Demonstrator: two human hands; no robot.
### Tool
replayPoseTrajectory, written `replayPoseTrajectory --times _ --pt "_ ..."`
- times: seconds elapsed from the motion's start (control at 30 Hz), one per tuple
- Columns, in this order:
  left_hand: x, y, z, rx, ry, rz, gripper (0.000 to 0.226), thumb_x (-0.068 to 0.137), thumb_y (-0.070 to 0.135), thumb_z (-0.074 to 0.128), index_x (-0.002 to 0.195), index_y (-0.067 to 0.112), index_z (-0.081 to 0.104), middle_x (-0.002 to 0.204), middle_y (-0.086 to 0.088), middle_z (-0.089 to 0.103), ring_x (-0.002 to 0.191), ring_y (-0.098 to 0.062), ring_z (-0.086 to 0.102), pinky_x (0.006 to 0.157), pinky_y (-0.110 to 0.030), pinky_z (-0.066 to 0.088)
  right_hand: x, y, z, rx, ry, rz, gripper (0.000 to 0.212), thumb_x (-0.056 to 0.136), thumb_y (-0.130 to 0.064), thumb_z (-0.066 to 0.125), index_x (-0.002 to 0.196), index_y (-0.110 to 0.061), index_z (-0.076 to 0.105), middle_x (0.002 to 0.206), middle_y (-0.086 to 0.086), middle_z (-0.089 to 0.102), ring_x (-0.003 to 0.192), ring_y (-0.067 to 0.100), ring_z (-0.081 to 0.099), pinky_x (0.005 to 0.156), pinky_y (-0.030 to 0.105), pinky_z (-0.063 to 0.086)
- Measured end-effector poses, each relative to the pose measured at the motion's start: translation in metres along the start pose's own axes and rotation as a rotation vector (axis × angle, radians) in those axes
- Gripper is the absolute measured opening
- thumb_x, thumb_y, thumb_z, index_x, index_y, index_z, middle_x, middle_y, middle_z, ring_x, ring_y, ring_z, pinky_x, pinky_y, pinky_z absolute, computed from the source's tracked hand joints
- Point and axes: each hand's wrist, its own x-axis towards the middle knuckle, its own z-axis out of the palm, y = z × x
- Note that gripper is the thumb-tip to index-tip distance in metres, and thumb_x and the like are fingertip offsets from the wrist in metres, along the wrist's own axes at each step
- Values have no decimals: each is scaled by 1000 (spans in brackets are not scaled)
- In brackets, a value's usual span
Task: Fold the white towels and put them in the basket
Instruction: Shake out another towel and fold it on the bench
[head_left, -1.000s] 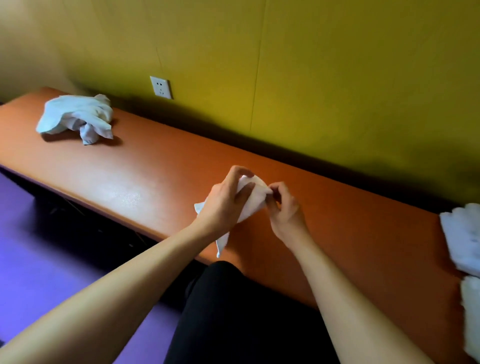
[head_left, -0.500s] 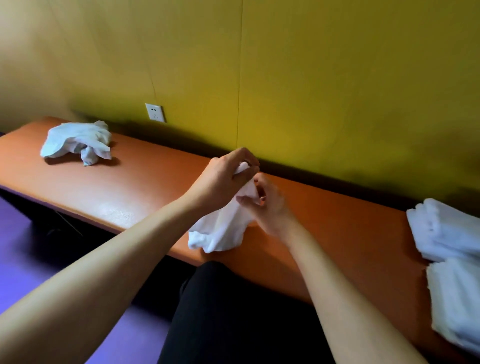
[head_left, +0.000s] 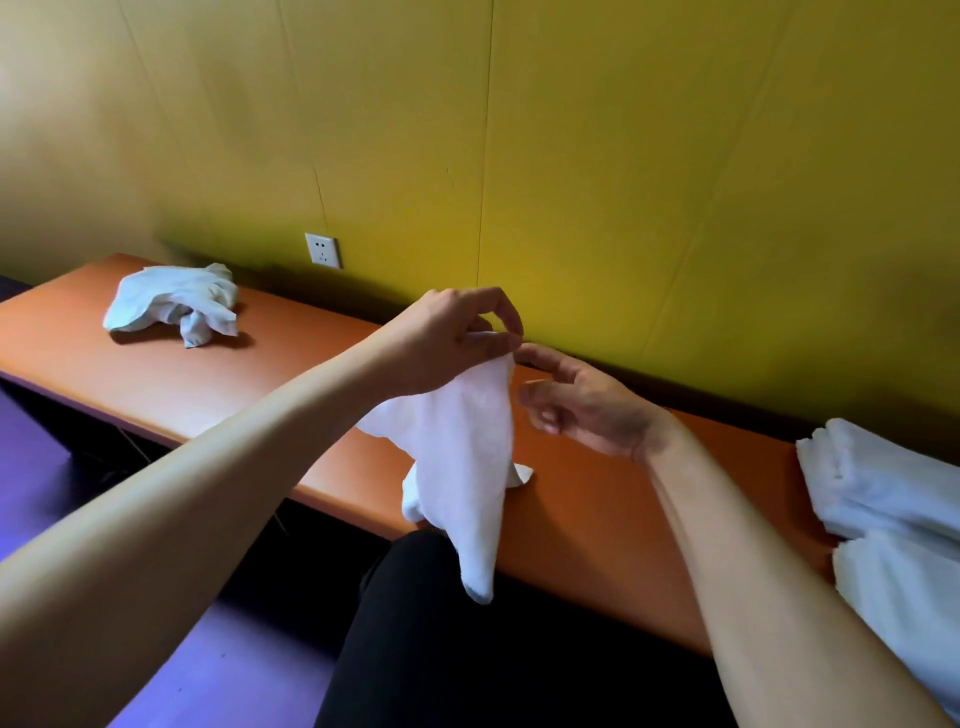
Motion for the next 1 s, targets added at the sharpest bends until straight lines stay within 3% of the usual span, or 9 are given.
replayPoseTrajectory --times 0.07,0.17,0.27,0.37,0.43,0.53,0.67,0.8,1.0 --pt "2 8 -9 -20 12 5 12 94 37 69 101 28 64 63 -7 65 56 -29 41 48 -33 36 -1 -17 3 -271 34 -30 20 82 -19 77 99 -20 68 72 1 56 63 16 46 59 26 34" --pt "6 16 -25 0 24 -13 24 83 44 79 95 30 65 52 0 53 47 -11 30 42 -18 27 -3 -44 6 -447 118 -91 12 85 -22 78 84 -19 66 81 0 62 79 13 55 71 25 42" --pt "9 23 -46 253 -9 -38 34 68 53 86 88 36 64 54 12 53 51 -3 48 45 -11 31 -6 -66 6 -492 215 -146 17 92 -16 70 81 -16 57 73 -1 54 69 11 49 64 28 38" --pt "13 26 -65 471 4 -39 22 75 44 82 85 28 71 60 7 54 63 -17 54 52 -23 36 -11 -85 4 -737 261 -155 25 85 -21 79 82 -21 54 72 -7 56 65 6 49 56 25 37" --pt "16 26 -77 502 98 -44 16 79 40 79 83 25 73 60 5 53 69 -28 58 57 -29 41 -16 -96 -4 -1033 290 -94 26 79 -23 81 82 -25 55 77 -10 61 73 11 56 59 24 40" --pt "16 24 -92 519 209 -100 18 80 46 77 85 29 72 63 6 54 72 -29 58 65 -35 51 -30 -106 -30 -1421 418 85 15 83 -25 73 93 -28 61 92 -2 66 87 23 61 67 31 44" --pt "11 9 -100 567 282 -142 29 83 60 69 85 31 70 67 6 54 75 -24 52 68 -33 49 -57 -104 -71 -1518 517 307 24 83 -39 75 102 -31 63 99 -3 62 88 21 57 65 28 40" --pt "4 -11 -97 547 338 -140 28 93 55 61 95 27 66 76 -3 53 73 -34 56 66 -36 45 -84 -90 -106 -1600 670 425 24 87 -26 65 111 -26 64 118 6 67 103 30 63 78 35 51" --pt "-1 -41 -84 559 261 -154 21 102 39 53 108 20 60 84 -14 66 81 -41 62 63 -40 44 -120 -74 -136 -1515 798 600 23 85 -31 74 101 -15 67 103 13 69 88 33 66 69 34 51"
